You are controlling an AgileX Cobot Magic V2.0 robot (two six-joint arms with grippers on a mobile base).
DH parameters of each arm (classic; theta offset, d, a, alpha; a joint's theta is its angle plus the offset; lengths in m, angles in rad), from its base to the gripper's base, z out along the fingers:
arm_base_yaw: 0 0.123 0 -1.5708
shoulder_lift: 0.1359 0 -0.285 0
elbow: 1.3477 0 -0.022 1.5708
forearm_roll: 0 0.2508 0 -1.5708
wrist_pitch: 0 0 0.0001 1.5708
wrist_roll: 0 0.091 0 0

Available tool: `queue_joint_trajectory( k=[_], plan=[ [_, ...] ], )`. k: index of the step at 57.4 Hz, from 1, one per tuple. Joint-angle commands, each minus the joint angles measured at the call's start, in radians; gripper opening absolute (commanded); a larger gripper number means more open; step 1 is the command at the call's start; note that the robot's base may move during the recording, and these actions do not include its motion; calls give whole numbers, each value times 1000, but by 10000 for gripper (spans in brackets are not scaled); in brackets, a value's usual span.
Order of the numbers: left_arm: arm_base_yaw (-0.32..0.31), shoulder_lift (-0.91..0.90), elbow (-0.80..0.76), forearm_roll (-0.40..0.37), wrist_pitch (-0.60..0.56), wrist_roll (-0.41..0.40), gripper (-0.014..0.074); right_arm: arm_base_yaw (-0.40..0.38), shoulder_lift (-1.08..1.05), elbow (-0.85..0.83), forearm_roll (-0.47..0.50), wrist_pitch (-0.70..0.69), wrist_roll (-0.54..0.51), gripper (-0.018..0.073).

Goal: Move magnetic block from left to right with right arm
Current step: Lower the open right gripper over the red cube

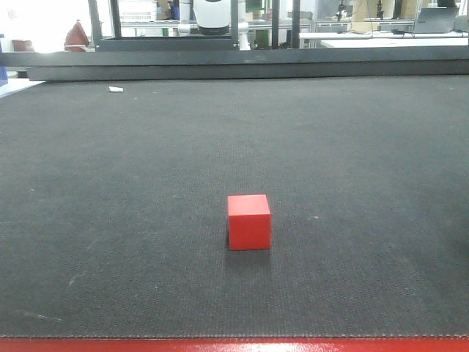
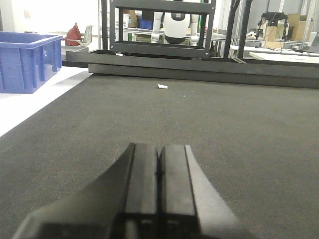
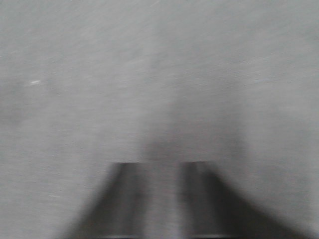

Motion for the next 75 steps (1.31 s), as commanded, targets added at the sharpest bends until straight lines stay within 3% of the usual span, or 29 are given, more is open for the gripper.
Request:
queue_joint_trajectory(
  k=[1, 10, 23, 36, 54, 75],
  plan=[
    [-6, -13, 1, -5, -91, 2, -126, 53, 57, -82, -13, -19, 71, 630],
    [-6, -13, 1, -5, -91, 2, -126, 146, 177, -209, -12, 113, 154, 621],
    [-6, -13, 1, -5, -91, 2, -126, 254, 397, -454, -26, 360, 375, 621],
    [-6, -13, 1, -5, -91, 2, -126, 356, 591, -672, -29, 482, 383, 621],
    [-6, -13, 1, -5, -91, 2, -126, 458, 792, -908, -27, 542, 386, 621],
    [-6, -13, 1, -5, -91, 2, -126, 473, 916, -987, -20, 550, 419, 621]
  ],
)
